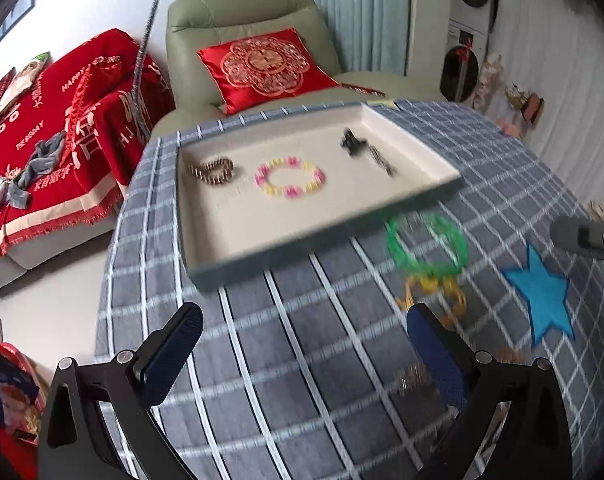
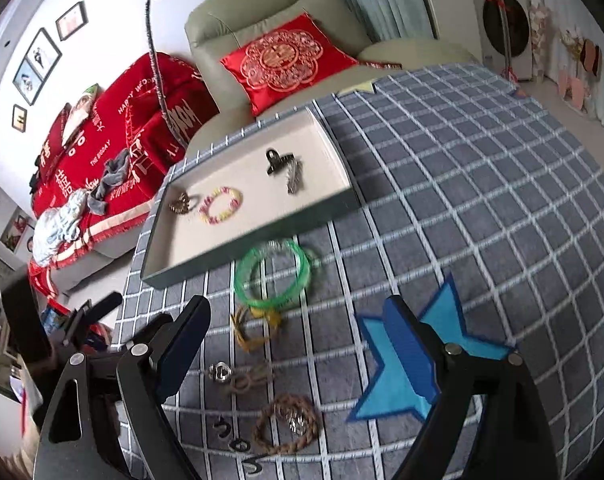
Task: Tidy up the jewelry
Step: 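Grasp the heart pendant with the left tool while the right tool grasps the green bangle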
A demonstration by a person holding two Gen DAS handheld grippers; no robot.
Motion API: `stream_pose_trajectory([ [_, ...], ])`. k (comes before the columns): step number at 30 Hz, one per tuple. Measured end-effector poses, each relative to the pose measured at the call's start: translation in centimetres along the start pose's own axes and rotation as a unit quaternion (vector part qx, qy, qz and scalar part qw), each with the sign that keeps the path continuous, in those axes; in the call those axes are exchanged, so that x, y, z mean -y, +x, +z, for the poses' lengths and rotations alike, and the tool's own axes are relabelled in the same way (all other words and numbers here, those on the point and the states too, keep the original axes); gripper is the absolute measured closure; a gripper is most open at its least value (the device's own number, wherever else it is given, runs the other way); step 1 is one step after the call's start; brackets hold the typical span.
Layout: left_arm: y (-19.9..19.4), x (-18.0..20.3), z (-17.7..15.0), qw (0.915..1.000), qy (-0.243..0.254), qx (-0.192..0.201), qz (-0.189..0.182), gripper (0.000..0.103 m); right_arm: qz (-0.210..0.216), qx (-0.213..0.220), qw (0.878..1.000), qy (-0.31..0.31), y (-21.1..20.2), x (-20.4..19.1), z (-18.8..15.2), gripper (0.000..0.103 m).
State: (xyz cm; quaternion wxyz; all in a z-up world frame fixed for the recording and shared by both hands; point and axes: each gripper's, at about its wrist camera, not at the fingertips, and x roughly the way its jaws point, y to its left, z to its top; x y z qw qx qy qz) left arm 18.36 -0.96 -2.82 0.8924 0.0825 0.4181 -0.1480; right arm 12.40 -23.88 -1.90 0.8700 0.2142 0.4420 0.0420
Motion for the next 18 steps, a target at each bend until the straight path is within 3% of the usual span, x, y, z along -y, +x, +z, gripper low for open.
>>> stream_pose_trajectory([
  [8, 0.0, 0.6, -2.4, 0.9994, 0.032, -0.012, -0.005, 0.0, -0.017, -0.027, 0.999, 0.013, 0.8, 1.3, -1.7, 0.013],
  [18, 0.8, 2.4, -3.7, 0.993, 0.113, -0.023, -0.026, 0.0, -0.041, -0.05, 0.998, 0.009, 2.4, 1.5, -1.4, 0.013],
])
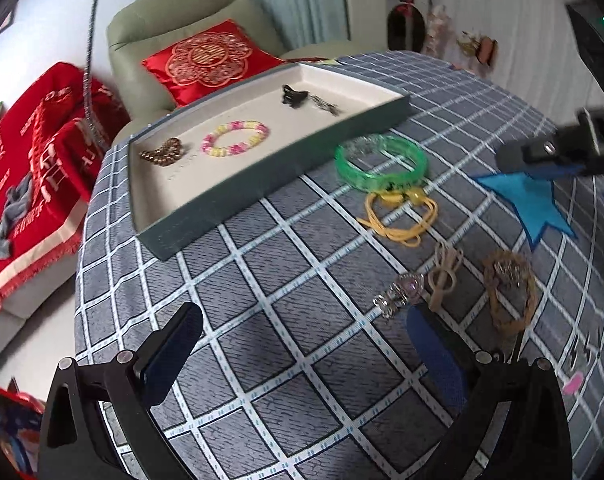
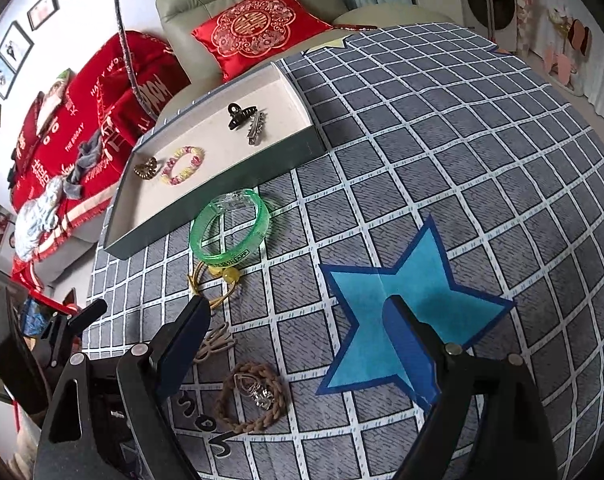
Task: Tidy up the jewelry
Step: 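Grasp the heart pendant with the left tool while the right tool grasps the green bangle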
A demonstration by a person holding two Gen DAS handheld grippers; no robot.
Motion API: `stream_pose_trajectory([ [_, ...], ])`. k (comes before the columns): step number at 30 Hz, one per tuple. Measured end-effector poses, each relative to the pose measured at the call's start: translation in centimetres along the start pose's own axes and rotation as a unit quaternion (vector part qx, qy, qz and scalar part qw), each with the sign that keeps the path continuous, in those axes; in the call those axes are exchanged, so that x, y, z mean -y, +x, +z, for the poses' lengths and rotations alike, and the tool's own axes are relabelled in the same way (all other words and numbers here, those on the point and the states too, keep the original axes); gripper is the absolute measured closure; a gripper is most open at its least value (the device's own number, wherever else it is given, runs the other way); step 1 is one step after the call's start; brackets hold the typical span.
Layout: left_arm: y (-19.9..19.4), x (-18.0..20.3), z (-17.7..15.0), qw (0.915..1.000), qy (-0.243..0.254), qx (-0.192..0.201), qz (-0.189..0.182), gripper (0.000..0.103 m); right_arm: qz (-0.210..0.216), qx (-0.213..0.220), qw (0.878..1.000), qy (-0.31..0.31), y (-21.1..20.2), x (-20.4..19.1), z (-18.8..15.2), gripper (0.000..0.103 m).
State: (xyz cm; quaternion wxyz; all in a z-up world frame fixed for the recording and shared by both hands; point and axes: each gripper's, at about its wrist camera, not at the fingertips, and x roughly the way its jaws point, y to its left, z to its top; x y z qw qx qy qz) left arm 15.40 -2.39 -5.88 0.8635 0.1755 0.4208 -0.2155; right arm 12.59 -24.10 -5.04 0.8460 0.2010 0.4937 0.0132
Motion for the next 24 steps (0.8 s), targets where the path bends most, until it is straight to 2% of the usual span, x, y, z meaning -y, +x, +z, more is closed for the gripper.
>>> stream_pose_trajectory([
  [12, 1.1, 1.3, 0.9, 0.9996, 0.022, -0.005, -0.017, 0.0, -0.026, -0.017, 0.999, -0.031, 2.9, -2.0, 2.5, 0.013],
  [17, 1.3, 1.7, 1.2, 0.9995, 0.02, -0.007, -0.023, 0.003, -0.035, -0.022, 0.998, -0.045, 4.5, -3.0, 3.6, 0.013],
  [19, 1.4, 1.9, 1.3, 0.9994, 0.019, -0.006, -0.028, 0.009, -0.039, -0.025, 0.998, -0.049, 5.1, -3.2, 4.0, 0.014],
  [22, 1.4, 2.1, 1.5, 0.9993, 0.018, -0.008, -0.033, 0.011, -0.048, -0.031, 0.997, -0.055, 6.1, -3.6, 4.5, 0.022],
  [24, 1.4, 2.2, 1.5, 0.9993, 0.015, -0.009, -0.034, 0.013, -0.054, -0.037, 0.996, -0.057, 6.6, -3.8, 4.7, 0.032],
])
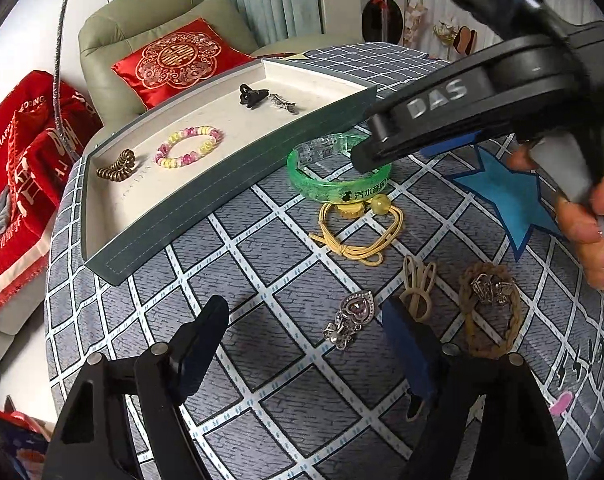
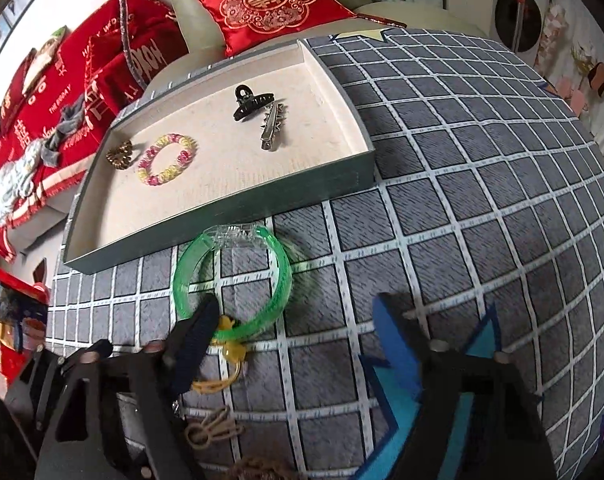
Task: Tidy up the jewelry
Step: 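Grasp the heart pendant with the left tool while the right tool grasps the green bangle, then carry the pendant and green bangle over the tray with both tools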
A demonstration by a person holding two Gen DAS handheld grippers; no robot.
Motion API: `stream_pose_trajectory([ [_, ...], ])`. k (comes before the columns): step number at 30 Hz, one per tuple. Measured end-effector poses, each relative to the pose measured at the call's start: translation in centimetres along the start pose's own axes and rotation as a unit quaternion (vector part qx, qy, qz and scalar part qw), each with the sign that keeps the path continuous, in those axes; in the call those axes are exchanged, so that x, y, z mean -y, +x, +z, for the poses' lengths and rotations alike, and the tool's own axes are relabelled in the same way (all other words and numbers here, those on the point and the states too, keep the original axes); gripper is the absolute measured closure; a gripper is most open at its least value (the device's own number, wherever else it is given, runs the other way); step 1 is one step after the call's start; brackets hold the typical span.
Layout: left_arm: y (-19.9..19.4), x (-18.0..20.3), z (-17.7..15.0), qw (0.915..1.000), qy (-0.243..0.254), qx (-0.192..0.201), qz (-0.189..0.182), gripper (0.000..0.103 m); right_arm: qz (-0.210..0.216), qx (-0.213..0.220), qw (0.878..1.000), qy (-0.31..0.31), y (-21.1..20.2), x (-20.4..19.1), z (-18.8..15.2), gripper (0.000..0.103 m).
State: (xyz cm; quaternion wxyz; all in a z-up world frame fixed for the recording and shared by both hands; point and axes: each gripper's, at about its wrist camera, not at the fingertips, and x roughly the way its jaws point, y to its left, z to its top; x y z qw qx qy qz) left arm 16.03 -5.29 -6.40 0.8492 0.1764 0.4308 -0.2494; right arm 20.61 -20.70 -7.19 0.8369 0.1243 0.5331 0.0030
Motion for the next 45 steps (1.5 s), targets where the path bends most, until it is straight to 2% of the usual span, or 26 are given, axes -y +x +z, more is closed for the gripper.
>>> stream_pose_trajectory([
  [1, 0.0, 0.0, 0.0, 1.0, -0.003, -0.001, -0.006, 0.02, -0.004, -0.001, 1.0, -0.003, 0.2, -0.1, 0.1, 0.033],
  [5, 0.0, 0.4, 0.2, 0.9999, -0.005, -0.004, -0.012, 0.025, -0.036, 0.0, 0.999, -0.04, 0.6, -1.4, 0.1, 0.038],
  [9, -0.1, 0.8, 0.2, 0.9993, -0.002, -0.008, -0.036, 0.047, -0.062, 0.001, 0.996, -0.064, 0.9, -2.2, 0.1, 0.041],
  [10, -0.2, 1.0, 0.2, 0.9991, 0.001, -0.008, -0.041, 0.054, -0.068, 0.001, 0.995, -0.068, 0.9, -2.3, 0.0, 0.044],
  [11, -0.2, 1.3, 0.2, 0.999, 0.004, -0.008, -0.043, 0.057, -0.074, 0.002, 0.995, -0.072, 0.9, -2.4, 0.0, 0.047],
  [13, -0.3, 1.8, 0.1, 0.9988, 0.012, -0.008, -0.046, 0.07, -0.074, 0.004, 0.994, -0.075, 0.8, -2.6, 0.0, 0.057],
  [14, -0.3, 1.9, 0.1, 0.9989, 0.013, -0.008, -0.045, 0.07, -0.074, 0.005, 0.995, -0.074, 0.8, -2.5, 0.0, 0.06],
  [16, -0.5, 2.2, 0.0, 0.9991, 0.014, -0.005, -0.039, 0.07, -0.074, 0.007, 0.995, -0.071, 0.6, -2.3, 0.0, 0.079],
  [17, -0.5, 2.1, -0.1, 0.9992, 0.011, -0.004, -0.039, 0.07, -0.074, 0.009, 0.995, -0.069, 0.6, -2.2, 0.0, 0.084],
  [18, -0.6, 2.0, -0.1, 0.9991, 0.003, -0.005, -0.041, 0.07, -0.072, 0.01, 0.995, -0.066, 0.5, -2.1, -0.1, 0.095],
  [22, -1.0, 1.4, -0.5, 0.9986, -0.02, -0.004, -0.049, 0.07, -0.037, 0.012, 0.999, -0.03, 0.0, -0.7, -0.3, 0.095],
  [33, -3.1, -1.5, -0.5, 0.9948, -0.085, 0.023, -0.052, 0.07, 0.002, 0.028, 0.999, 0.022, -2.7, 2.6, -1.4, 0.095],
  [45, -6.0, -5.0, 1.5, 0.9865, -0.143, 0.075, -0.024, 0.07, 0.027, 0.06, 0.998, 0.009, -7.1, 1.8, -0.3, 0.095],
])
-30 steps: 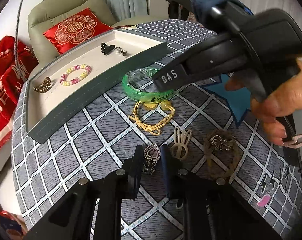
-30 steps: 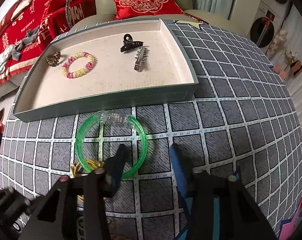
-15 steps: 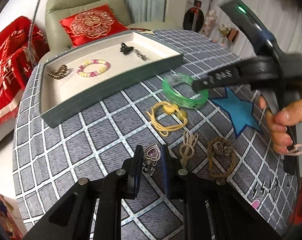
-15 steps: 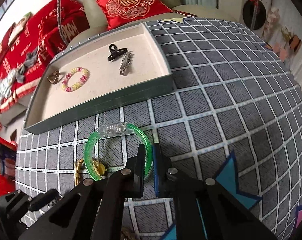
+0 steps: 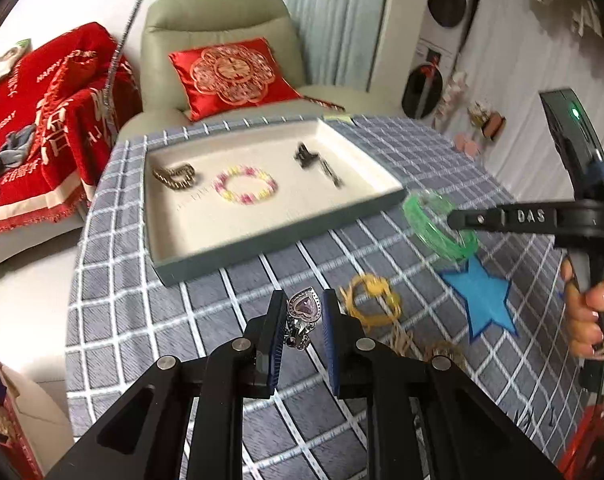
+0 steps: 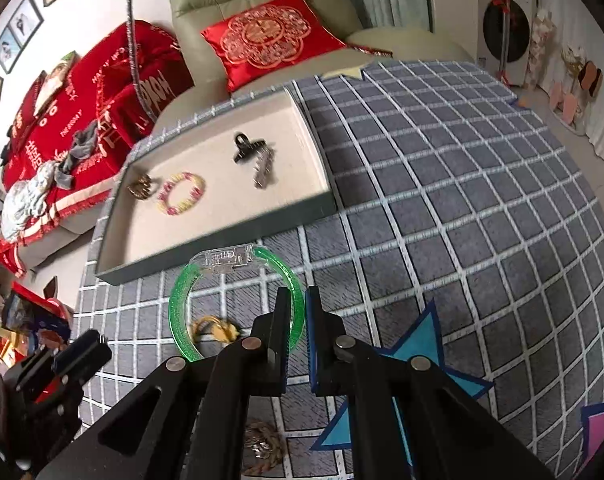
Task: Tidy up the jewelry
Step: 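Carry the pendant and green bangle over the tray with both tools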
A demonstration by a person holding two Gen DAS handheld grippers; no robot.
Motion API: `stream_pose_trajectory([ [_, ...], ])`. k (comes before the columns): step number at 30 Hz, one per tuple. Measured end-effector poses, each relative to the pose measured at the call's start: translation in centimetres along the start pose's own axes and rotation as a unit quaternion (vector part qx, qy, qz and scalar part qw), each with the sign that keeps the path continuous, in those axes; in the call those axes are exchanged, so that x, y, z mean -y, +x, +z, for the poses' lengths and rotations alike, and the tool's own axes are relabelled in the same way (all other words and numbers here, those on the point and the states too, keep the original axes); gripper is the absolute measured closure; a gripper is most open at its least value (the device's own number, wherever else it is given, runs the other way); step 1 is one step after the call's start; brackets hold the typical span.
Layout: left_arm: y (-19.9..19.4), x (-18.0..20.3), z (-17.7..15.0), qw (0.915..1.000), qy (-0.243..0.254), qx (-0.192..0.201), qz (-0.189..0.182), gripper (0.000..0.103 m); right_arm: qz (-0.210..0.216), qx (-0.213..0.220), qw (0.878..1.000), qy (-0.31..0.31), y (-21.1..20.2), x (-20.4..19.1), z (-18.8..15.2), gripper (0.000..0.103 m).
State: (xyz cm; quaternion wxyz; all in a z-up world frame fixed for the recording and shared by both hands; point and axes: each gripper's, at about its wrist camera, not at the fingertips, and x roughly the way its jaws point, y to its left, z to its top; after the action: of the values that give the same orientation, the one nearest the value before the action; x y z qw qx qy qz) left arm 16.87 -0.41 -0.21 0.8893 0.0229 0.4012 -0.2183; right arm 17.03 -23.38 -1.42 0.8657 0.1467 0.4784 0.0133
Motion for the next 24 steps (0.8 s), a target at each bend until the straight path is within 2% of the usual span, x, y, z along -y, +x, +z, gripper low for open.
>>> stream_pose_trajectory([
  [10, 0.1, -2.9, 4.8, 0.9993, -0.021, 0.027, 0.017, 0.07, 0.007, 0.015, 0.999, -0.033, 0.0, -3.0, 4.1, 0.095],
  [17, 2.7, -5.4, 8.3, 0.9987, -0.039, 0.017, 0.028, 0.07, 0.007, -0.002, 0.999, -0.049, 3.6, -5.1, 7.4, 0.095],
  [24, 7.3, -7.6, 10.5, 0.9962, -0.071, -0.013, 0.049, 0.07, 0.004, -0.024, 0.998, -0.056, 8.1, -6.6, 9.8, 0.095],
])
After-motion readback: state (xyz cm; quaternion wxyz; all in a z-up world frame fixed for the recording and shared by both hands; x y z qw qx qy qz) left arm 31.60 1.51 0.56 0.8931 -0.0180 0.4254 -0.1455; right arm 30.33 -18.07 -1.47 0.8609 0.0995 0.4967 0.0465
